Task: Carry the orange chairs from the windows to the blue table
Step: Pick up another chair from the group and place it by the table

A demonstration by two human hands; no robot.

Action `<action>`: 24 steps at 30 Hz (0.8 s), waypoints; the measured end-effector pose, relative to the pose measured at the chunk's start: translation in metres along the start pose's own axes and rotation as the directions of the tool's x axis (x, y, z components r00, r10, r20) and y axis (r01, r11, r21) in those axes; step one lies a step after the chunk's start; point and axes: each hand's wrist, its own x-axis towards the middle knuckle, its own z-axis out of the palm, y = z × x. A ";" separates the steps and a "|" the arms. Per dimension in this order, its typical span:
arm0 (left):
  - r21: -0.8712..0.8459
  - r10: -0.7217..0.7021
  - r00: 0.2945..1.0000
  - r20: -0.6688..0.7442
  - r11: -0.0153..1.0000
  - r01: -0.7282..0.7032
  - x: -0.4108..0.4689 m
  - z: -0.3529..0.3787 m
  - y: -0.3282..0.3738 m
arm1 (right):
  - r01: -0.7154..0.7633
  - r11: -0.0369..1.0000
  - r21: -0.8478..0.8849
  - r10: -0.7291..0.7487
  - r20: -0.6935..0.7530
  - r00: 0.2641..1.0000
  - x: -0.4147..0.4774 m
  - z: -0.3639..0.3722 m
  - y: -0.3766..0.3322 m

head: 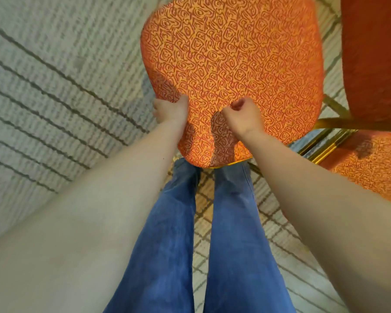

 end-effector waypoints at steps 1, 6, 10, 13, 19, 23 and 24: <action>-0.011 -0.014 1.000 -0.024 1.000 0.013 0.002 0.002 0.004 | 0.024 1.000 0.003 -0.024 -0.018 1.000 0.007 -0.005 -0.003; -0.130 -0.032 0.992 -0.120 0.991 0.016 0.002 0.013 0.010 | 0.132 0.988 -0.083 -0.141 -0.113 0.983 0.034 -0.038 -0.012; -0.122 -0.045 0.979 -0.198 0.992 0.021 -0.003 0.021 0.015 | 0.199 0.961 -0.193 -0.225 -0.127 0.966 0.052 -0.068 -0.019; -0.089 -0.082 0.967 -0.241 0.994 0.062 -0.005 0.023 0.021 | 0.226 0.946 -0.232 -0.252 -0.086 0.964 0.070 -0.091 -0.020; -0.056 -0.107 0.943 -0.314 0.994 0.094 -0.004 0.028 0.023 | 0.209 0.932 -0.298 -0.243 -0.081 0.967 0.116 -0.124 -0.014; -0.085 -0.089 0.944 -0.318 0.994 0.066 -0.007 0.030 0.019 | 0.142 0.970 -0.196 -0.166 -0.115 0.979 0.144 -0.140 -0.004; -0.107 -0.092 0.945 -0.313 0.992 0.061 -0.007 0.029 0.018 | 0.129 0.978 -0.162 -0.144 -0.086 0.986 0.151 -0.143 -0.002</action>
